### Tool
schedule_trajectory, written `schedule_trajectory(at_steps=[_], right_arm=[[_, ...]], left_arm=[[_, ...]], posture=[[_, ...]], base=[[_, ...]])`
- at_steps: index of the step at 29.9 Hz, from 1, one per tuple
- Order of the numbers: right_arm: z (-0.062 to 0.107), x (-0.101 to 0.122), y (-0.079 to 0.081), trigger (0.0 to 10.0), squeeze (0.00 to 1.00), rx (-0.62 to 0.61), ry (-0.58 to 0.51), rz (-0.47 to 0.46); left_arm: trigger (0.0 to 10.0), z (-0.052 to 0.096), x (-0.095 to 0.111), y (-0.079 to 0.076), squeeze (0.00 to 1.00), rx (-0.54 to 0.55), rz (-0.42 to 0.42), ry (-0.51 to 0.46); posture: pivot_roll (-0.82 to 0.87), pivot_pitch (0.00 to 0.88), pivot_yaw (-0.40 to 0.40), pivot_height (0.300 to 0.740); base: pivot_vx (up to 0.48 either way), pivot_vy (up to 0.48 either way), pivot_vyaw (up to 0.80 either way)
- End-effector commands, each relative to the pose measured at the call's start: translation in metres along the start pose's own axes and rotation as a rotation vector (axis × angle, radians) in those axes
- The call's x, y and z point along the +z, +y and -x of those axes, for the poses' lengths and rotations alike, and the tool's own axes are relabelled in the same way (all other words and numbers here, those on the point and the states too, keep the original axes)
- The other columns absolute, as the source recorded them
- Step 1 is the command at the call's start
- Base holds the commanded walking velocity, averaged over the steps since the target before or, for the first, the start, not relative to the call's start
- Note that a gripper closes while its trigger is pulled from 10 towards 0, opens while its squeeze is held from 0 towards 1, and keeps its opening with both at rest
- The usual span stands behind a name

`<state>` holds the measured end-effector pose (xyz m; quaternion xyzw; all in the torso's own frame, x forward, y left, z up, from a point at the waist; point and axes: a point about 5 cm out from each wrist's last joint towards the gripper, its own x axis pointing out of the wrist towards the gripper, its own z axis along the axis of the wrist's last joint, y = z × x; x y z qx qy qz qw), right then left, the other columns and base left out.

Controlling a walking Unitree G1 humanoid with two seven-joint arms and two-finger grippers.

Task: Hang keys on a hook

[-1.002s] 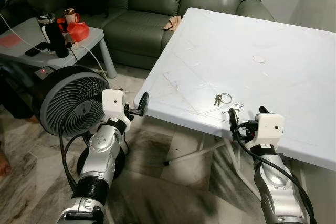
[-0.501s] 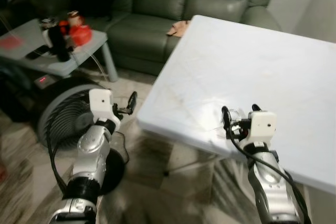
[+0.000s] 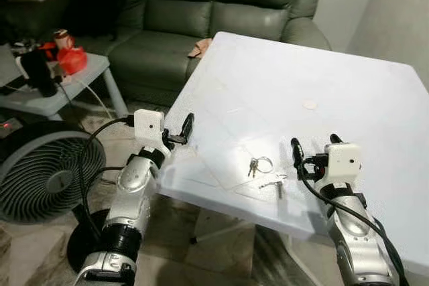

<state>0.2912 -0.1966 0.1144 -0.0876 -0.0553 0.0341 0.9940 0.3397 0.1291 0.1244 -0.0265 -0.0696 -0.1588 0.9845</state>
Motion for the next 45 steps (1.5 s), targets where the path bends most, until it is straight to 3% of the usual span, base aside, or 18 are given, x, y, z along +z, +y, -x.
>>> schedule_trajectory(at_steps=[1, 9, 15, 24, 29, 35, 36, 37, 38, 39, 45], right_arm=[[-0.002, 0.000, -0.005, 10.0, 0.00, 0.045, 0.002, 0.016], [-0.007, 0.001, -0.012, 10.0, 0.00, 0.164, 0.019, 0.119], [-0.012, -0.001, -0.014, 10.0, 0.00, 0.261, 0.039, 0.125], [-0.007, -0.008, -0.011, 10.0, 0.00, 0.561, 0.082, 0.119], [0.001, -0.016, -0.008, 10.0, 0.00, 0.659, 0.126, 0.116], [0.003, -0.024, -0.011, 10.0, 0.00, 0.659, 0.154, 0.125], [0.003, -0.025, -0.012, 4.9, 0.00, 0.657, 0.158, 0.126], [0.003, -0.026, -0.014, 1.0, 0.00, 0.652, 0.158, 0.127], [0.003, -0.027, -0.015, 1.0, 0.00, 0.650, 0.158, 0.127], [0.002, -0.028, -0.019, 0.0, 0.00, 0.639, 0.170, 0.118], [0.002, -0.029, -0.027, 0.0, 0.00, 0.654, 0.159, 0.108]], left_arm=[[10.0, 0.001, 0.002, -0.008, 0.00, -0.050, -0.009, -0.017], [10.0, 0.010, -0.006, -0.029, 0.00, -0.134, 0.000, -0.006], [10.0, 0.015, -0.011, -0.040, 0.00, -0.187, -0.014, 0.013], [10.0, 0.032, -0.020, -0.067, 0.00, -0.316, -0.025, 0.047], [10.0, 0.035, -0.021, -0.070, 0.00, -0.326, -0.023, 0.060], [10.0, 0.038, -0.020, -0.071, 0.00, -0.333, -0.027, 0.070], [10.0, 0.038, -0.020, -0.071, 0.00, -0.334, -0.027, 0.071], [10.0, 0.039, -0.020, -0.071, 0.00, -0.335, -0.028, 0.073], [10.0, 0.039, -0.020, -0.071, 0.00, -0.335, -0.028, 0.075], [10.0, 0.040, -0.020, -0.071, 0.00, -0.334, -0.023, 0.076], [10.0, 0.042, -0.019, -0.070, 0.00, -0.331, -0.031, 0.082]], posture=[[0.03, 0.052, -0.027, 0.740], [0.04, 0.063, -0.043, 0.740], [0.05, 0.075, -0.056, 0.740], [0.06, 0.105, -0.066, 0.740], [0.05, 0.120, -0.058, 0.740], [0.05, 0.128, -0.053, 0.740], [0.05, 0.133, -0.051, 0.740], [0.05, 0.136, -0.049, 0.740], [0.05, 0.136, -0.049, 0.740], [0.05, 0.136, -0.049, 0.740], [0.06, 0.139, -0.045, 0.740]], base=[[0.000, 0.000, 0.00], [0.000, 0.000, 0.00], [0.000, 0.000, 0.00], [0.000, 0.000, 0.00], [0.000, 0.000, 0.00], [0.000, 0.000, 0.00], [0.000, 0.000, 0.00], [0.000, 0.000, 0.00], [0.000, 0.000, 0.00], [0.000, 0.000, 0.00], [0.000, 0.000, 0.00]])
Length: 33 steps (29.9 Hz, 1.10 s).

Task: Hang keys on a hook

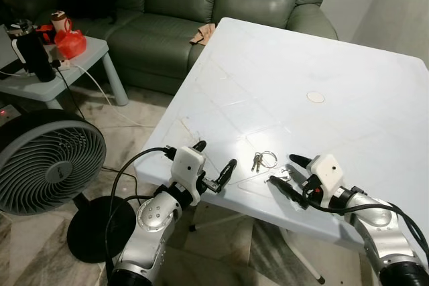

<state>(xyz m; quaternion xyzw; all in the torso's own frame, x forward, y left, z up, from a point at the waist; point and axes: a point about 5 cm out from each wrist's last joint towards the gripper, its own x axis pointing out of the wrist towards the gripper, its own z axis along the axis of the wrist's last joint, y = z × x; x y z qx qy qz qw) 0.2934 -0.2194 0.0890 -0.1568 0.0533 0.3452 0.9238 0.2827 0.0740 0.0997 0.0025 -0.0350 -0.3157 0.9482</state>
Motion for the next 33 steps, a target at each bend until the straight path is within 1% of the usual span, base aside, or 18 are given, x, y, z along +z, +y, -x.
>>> schedule_trajectory(at_steps=[1, 5, 6, 7, 8, 12, 14, 15, 16, 17, 18, 21, 24, 25, 26, 27, 29, 33], right_arm=[[0.006, -0.001, -0.008, 0.0, 0.00, -0.013, -0.003, 0.000], [0.008, 0.001, -0.014, 0.0, 0.00, -0.017, -0.034, -0.051], [0.008, 0.001, -0.016, 1.3, 0.00, -0.023, -0.040, -0.074], [0.008, 0.001, -0.016, 1.3, 0.00, -0.023, -0.040, -0.074], [0.008, 0.001, -0.017, 10.0, 0.00, -0.012, -0.046, -0.105], [0.009, 0.003, -0.021, 10.0, 0.00, -0.019, -0.083, -0.173], [0.010, 0.003, -0.023, 9.1, 0.00, -0.021, -0.092, -0.181], [0.011, 0.002, -0.023, 7.7, 0.00, -0.018, -0.088, -0.175], [0.012, 0.001, -0.024, 3.8, 0.00, -0.020, -0.080, -0.158], [0.013, 0.000, -0.024, 3.8, 0.00, -0.020, -0.075, -0.147], [0.014, -0.001, -0.023, 0.0, 0.00, -0.014, -0.075, -0.148], [0.017, -0.004, -0.023, 0.0, 0.00, -0.005, -0.051, -0.130], [0.018, -0.007, -0.022, 1.8, 0.00, -0.002, -0.024, -0.110], [0.018, -0.007, -0.022, 1.8, 0.00, -0.002, -0.024, -0.110], [0.019, -0.008, -0.020, 0.0, 0.00, 0.010, -0.031, -0.114], [0.019, -0.008, -0.020, 0.0, 0.00, 0.012, -0.032, -0.113], [0.020, -0.009, -0.019, 0.4, 0.00, 0.014, -0.043, -0.123], [0.020, -0.008, -0.020, 2.5, 0.00, -0.001, -0.064, -0.139]], left_arm=[[10.0, 0.002, 0.002, -0.001, 0.00, -0.006, -0.009, 0.004], [10.0, 0.003, 0.002, 0.000, 0.00, -0.005, -0.011, 0.007], [10.0, 0.003, 0.002, 0.000, 0.00, -0.004, -0.011, 0.007], [10.0, 0.003, 0.002, 0.000, 0.00, -0.004, -0.011, 0.007], [10.0, 0.002, 0.002, 0.000, 0.00, -0.003, -0.011, 0.007], [10.0, 0.001, 0.003, 0.000, 0.00, -0.003, -0.009, 0.006], [10.0, 0.001, 0.003, -0.001, 0.00, -0.004, -0.012, 0.007], [10.0, 0.001, 0.003, 0.000, 0.00, -0.003, -0.012, 0.007], [10.0, 0.001, 0.003, 0.000, 0.00, -0.003, -0.012, 0.006], [10.0, 0.001, 0.003, 0.000, 0.00, -0.003, -0.012, 0.006], [10.0, 0.001, 0.003, 0.000, 0.00, -0.003, -0.012, 0.006], [10.0, 0.000, 0.004, 0.000, 0.00, -0.004, -0.013, 0.007], [10.0, 0.000, 0.004, 0.000, 0.00, -0.004, -0.012, 0.006], [10.0, 0.000, 0.004, 0.000, 0.00, -0.004, -0.012, 0.006], [10.0, 0.000, 0.004, 0.000, 0.00, -0.003, -0.013, 0.007], [10.0, 0.000, 0.004, 0.000, 0.00, -0.003, -0.013, 0.008], [10.0, 0.000, 0.004, 0.000, 0.00, -0.002, -0.011, 0.008], [10.0, 0.000, 0.005, 0.000, 0.00, -0.002, -0.007, 0.006]], posture=[[0.06, 0.139, -0.045, 0.740], [0.07, 0.137, -0.046, 0.740], [0.07, 0.137, -0.046, 0.740], [0.07, 0.137, -0.046, 0.740], [0.07, 0.137, -0.046, 0.740], [0.07, 0.132, -0.046, 0.740], [0.07, 0.132, -0.046, 0.740], [0.07, 0.127, -0.046, 0.740], [0.07, 0.127, -0.046, 0.740], [0.07, 0.127, -0.046, 0.740], [0.07, 0.127, -0.046, 0.740], [0.06, 0.126, -0.042, 0.740], [0.06, 0.126, -0.042, 0.740], [0.06, 0.126, -0.042, 0.740], [0.06, 0.126, -0.042, 0.740], [0.06, 0.126, -0.042, 0.740], [0.06, 0.126, -0.042, 0.740], [0.06, 0.133, -0.039, 0.740]], base=[[0.000, 0.000, 0.00], [0.000, 0.000, 0.00], [0.000, 0.000, 0.00], [0.000, 0.000, 0.00], [0.000, 0.000, 0.00], [0.000, 0.000, 0.00], [0.000, 0.000, 0.00], [0.000, 0.000, 0.00], [0.000, 0.000, 0.00], [0.000, 0.000, 0.00], [0.000, 0.000, 0.00], [0.000, 0.000, 0.00], [0.000, 0.000, 0.00], [0.000, 0.000, 0.00], [0.000, 0.000, 0.00], [0.000, 0.000, 0.00], [0.000, 0.000, 0.00], [0.000, 0.000, 0.00]])
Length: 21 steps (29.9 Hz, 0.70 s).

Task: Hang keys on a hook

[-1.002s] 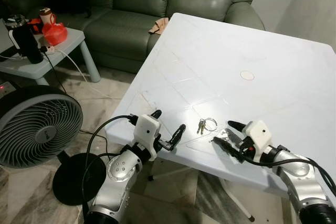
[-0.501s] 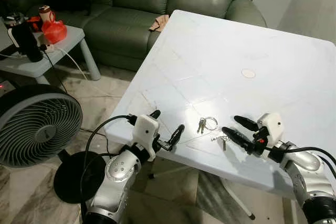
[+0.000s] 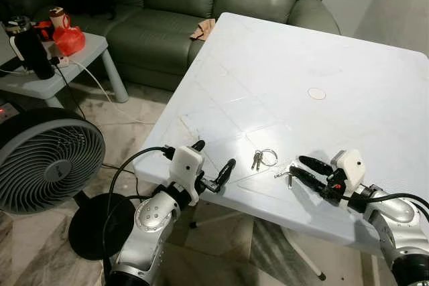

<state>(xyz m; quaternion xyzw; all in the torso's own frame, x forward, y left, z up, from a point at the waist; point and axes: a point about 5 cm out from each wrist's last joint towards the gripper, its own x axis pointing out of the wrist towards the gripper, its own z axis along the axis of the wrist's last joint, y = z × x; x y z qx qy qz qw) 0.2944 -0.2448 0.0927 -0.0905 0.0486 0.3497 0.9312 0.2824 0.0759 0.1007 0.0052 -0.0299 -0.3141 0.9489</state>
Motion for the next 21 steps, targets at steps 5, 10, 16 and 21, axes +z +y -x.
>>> schedule_trajectory(at_steps=[5, 10, 16, 21], right_arm=[[0.0036, 0.0031, -0.0022, 10.0, 0.00, -0.018, -0.080, -0.073], [0.0035, 0.0045, -0.0022, 10.0, 0.00, -0.016, -0.090, -0.077], [0.0063, -0.0005, -0.0004, 10.0, 0.00, 0.011, -0.047, -0.036], [0.0070, -0.0012, 0.0013, 10.0, 0.00, 0.022, -0.034, 0.009]], left_arm=[[10.0, -0.0019, 0.0036, -0.0014, 0.00, -0.005, -0.002, -0.006], [10.0, -0.0021, 0.0036, -0.0013, 0.00, -0.003, -0.004, -0.005], [10.0, -0.0028, 0.0037, -0.0008, 0.00, -0.003, -0.006, -0.003], [10.0, -0.0030, 0.0040, -0.0007, 0.00, -0.002, -0.005, -0.004]], posture=[[0.06, 0.133, -0.039, 0.740], [0.06, 0.133, -0.039, 0.740], [0.06, 0.133, -0.038, 0.740], [0.06, 0.136, -0.038, 0.740]], base=[[0.000, 0.000, 0.00], [0.000, 0.000, 0.00], [0.000, 0.000, 0.00], [0.000, 0.000, 0.00]])
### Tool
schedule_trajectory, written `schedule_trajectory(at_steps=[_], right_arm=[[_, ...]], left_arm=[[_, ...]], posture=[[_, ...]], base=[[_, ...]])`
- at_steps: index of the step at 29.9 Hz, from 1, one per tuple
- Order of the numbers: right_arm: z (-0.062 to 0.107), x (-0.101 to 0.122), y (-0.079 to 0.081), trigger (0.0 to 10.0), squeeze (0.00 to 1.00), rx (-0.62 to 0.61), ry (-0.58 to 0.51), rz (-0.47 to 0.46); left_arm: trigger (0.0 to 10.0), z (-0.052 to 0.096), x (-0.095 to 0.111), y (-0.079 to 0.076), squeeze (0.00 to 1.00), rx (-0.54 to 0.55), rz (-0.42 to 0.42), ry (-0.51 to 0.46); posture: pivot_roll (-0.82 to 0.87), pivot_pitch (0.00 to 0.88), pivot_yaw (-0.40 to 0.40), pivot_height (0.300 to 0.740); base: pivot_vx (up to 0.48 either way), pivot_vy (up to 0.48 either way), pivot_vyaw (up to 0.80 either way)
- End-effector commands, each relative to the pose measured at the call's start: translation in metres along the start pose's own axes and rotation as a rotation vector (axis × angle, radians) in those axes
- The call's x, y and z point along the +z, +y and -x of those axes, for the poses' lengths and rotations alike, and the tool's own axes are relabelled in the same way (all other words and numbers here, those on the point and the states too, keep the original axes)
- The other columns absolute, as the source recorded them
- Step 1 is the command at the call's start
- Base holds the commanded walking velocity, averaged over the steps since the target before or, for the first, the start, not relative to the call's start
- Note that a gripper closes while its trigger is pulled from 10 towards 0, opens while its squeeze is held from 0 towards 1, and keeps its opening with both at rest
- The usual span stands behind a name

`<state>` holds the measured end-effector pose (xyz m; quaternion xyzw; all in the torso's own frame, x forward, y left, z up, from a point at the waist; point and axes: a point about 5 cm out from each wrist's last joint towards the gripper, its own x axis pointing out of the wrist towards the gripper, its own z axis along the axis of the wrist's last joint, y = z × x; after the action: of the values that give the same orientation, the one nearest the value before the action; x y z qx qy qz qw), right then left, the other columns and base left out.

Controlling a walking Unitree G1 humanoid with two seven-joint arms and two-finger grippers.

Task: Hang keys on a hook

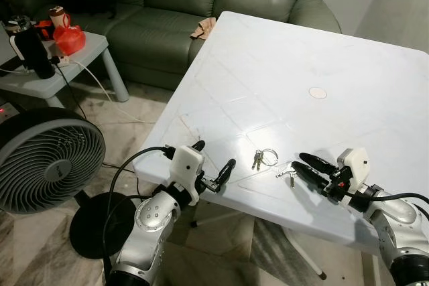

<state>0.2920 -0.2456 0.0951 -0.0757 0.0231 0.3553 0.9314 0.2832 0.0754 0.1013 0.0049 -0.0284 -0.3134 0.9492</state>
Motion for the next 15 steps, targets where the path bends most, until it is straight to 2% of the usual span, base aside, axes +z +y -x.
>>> schedule_trajectory(at_steps=[1, 4, 15], right_arm=[[0.0045, -0.0032, 0.0005, 10.0, 0.00, 0.015, 0.025, 0.017], [0.0036, -0.0031, 0.0021, 10.0, 0.00, 0.021, 0.033, 0.052], [0.0015, -0.0072, 0.0020, 10.0, 0.00, 0.003, 0.065, 0.091]], left_arm=[[10.0, -0.0020, 0.0035, -0.0008, 0.00, -0.004, -0.007, -0.007], [10.0, -0.0020, 0.0036, -0.0006, 0.00, -0.003, -0.007, -0.007], [10.0, -0.0028, 0.0046, 0.0003, 0.00, 0.001, -0.004, -0.011]], posture=[[0.06, 0.136, -0.038, 0.740], [0.06, 0.136, -0.038, 0.740], [0.06, 0.134, -0.038, 0.740]], base=[[0.000, 0.000, 0.00], [0.000, 0.000, 0.00], [0.000, 0.000, 0.00]])
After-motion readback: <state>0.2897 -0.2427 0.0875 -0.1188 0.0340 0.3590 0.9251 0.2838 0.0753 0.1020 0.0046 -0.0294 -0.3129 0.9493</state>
